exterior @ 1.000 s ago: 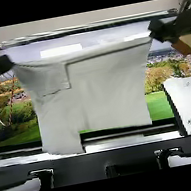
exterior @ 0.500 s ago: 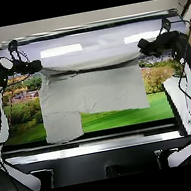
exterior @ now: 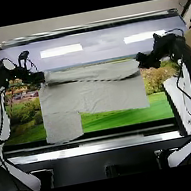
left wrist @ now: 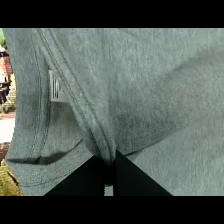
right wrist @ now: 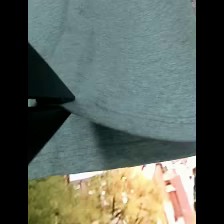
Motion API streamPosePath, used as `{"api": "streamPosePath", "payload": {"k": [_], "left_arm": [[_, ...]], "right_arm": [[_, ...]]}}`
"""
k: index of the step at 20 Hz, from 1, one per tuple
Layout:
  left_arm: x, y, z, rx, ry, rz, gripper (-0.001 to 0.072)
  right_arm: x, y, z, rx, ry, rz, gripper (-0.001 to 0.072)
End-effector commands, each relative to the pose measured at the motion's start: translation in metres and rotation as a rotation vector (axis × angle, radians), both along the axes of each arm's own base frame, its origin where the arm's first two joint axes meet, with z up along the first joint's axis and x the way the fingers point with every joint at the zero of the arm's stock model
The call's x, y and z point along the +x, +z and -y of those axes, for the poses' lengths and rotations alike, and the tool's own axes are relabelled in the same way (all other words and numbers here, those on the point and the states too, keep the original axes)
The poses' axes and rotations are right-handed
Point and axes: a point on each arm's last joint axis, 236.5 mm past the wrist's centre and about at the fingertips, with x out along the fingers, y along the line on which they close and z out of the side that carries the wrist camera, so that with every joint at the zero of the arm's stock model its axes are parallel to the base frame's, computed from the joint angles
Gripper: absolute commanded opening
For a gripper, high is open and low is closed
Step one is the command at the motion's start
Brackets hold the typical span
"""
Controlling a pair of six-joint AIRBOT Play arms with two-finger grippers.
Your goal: Fold the clothes and pants, and hang the long-sleeved shirts on hangers.
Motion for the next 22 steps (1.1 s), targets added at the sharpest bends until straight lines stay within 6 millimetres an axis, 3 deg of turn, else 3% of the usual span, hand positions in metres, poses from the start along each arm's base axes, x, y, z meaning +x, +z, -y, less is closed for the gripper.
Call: {"api": "streamPosePath", "payload": {"k": [1, 5, 6, 7, 8, 9, 10, 11, 13, 15, 17, 19, 22], "left_arm": [[-0.023, -0.016, -0.002, 0.011, -0.025, -0.099, 0.0017], [-0.034, -0.033, -0.004, 0.015, 0.005, -0.169, 0.0025], [-0.034, -0.035, -0.005, 0.017, 0.016, -0.176, 0.0079], [-0.035, -0.037, -0.007, 0.02, 0.026, -0.181, 0.0174], [-0.035, -0.037, -0.007, 0.021, 0.028, -0.182, 0.0328], [-0.034, -0.034, -0.009, 0.019, 0.042, -0.181, 0.0478], [-0.035, -0.027, -0.014, 0.014, 0.067, -0.18, 0.0589], [-0.039, -0.018, -0.021, 0.012, 0.08, -0.182, 0.0632], [-0.049, 0.007, -0.033, -0.05, 0.121, -0.196, 0.0632], [-0.064, 0.032, -0.058, -0.094, 0.174, -0.177, 0.0632], [-0.1, 0.043, -0.089, -0.112, 0.259, -0.195, 0.0632], [-0.159, 0.034, -0.106, -0.174, 0.359, -0.246, 0.063], [-0.25, 0.001, -0.095, -0.284, 0.486, -0.297, 0.062]], "right_arm": [[-0.018, -0.021, -0.002, 0.002, 0.029, -0.101, 0.0042], [-0.021, -0.039, 0.005, -0.024, 0.018, -0.142, 0.0042], [-0.022, -0.043, 0.005, -0.025, 0.019, -0.151, 0.0043], [-0.023, -0.046, 0.005, -0.024, 0.02, -0.16, 0.0069], [-0.024, -0.047, 0.005, -0.023, 0.02, -0.163, 0.0158], [-0.025, -0.045, 0.005, -0.022, 0.025, -0.164, 0.0301], [-0.027, -0.039, 0.004, -0.019, 0.036, -0.158, 0.0469], [-0.027, -0.026, 0.004, -0.028, 0.063, -0.134, 0.0589], [-0.028, 0.007, 0.006, -0.074, 0.164, -0.051, 0.0591], [-0.034, 0.04, 0.018, -0.146, 0.237, 0.014, 0.0591], [-0.04, 0.065, 0.027, -0.099, 0.215, 0.071, 0.0588], [-0.058, 0.076, 0.037, -0.017, 0.19, 0.084, 0.0586], [-0.09, 0.08, 0.038, 0.143, 0.142, 0.081, 0.0586]]}}
